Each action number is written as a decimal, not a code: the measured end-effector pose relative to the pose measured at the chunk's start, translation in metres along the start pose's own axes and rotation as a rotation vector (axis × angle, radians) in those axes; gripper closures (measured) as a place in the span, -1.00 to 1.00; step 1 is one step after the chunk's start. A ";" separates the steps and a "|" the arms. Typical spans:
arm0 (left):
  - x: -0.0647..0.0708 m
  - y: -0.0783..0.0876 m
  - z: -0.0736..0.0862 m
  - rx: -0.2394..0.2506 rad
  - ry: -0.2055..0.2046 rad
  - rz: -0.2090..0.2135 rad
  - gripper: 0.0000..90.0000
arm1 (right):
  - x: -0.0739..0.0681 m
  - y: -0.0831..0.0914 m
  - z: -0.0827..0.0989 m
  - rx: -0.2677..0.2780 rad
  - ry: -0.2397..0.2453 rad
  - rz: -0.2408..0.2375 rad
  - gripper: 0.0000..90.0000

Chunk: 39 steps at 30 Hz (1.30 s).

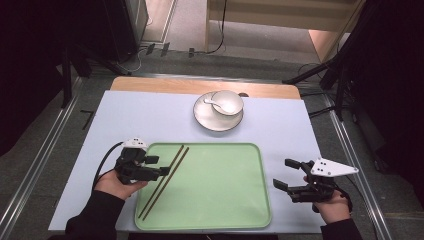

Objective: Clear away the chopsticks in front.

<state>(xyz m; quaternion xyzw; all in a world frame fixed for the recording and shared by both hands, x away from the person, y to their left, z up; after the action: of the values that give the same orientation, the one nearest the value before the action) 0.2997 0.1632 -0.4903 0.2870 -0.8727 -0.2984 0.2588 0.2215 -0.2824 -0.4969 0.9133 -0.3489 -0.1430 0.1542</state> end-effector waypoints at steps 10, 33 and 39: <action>-0.022 0.019 -0.001 0.058 -0.001 -0.014 -0.27 | 0.001 0.000 0.001 -0.001 -0.002 0.002 -0.61; -0.052 0.066 0.029 0.128 -0.006 -0.081 -0.32 | 0.001 0.002 0.000 0.003 -0.003 0.005 -0.61; -0.059 0.072 0.034 0.144 -0.008 -0.102 -0.34 | 0.001 0.002 0.000 0.008 -0.003 0.004 -0.62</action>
<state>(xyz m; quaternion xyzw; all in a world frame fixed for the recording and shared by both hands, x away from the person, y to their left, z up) 0.2948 0.2623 -0.4819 0.3475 -0.8772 -0.2491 0.2184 0.2209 -0.2846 -0.4959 0.9129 -0.3516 -0.1427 0.1506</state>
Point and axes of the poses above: each handheld gripper's, and its own axes: y roughly backward along the jaws, z roughly out of its underside, x roughly to its right, the point moved 4 cm from there along -y, roughly forward along the jaws, and after that the axes turned 4 degrees about x, right-handed, at the moved point
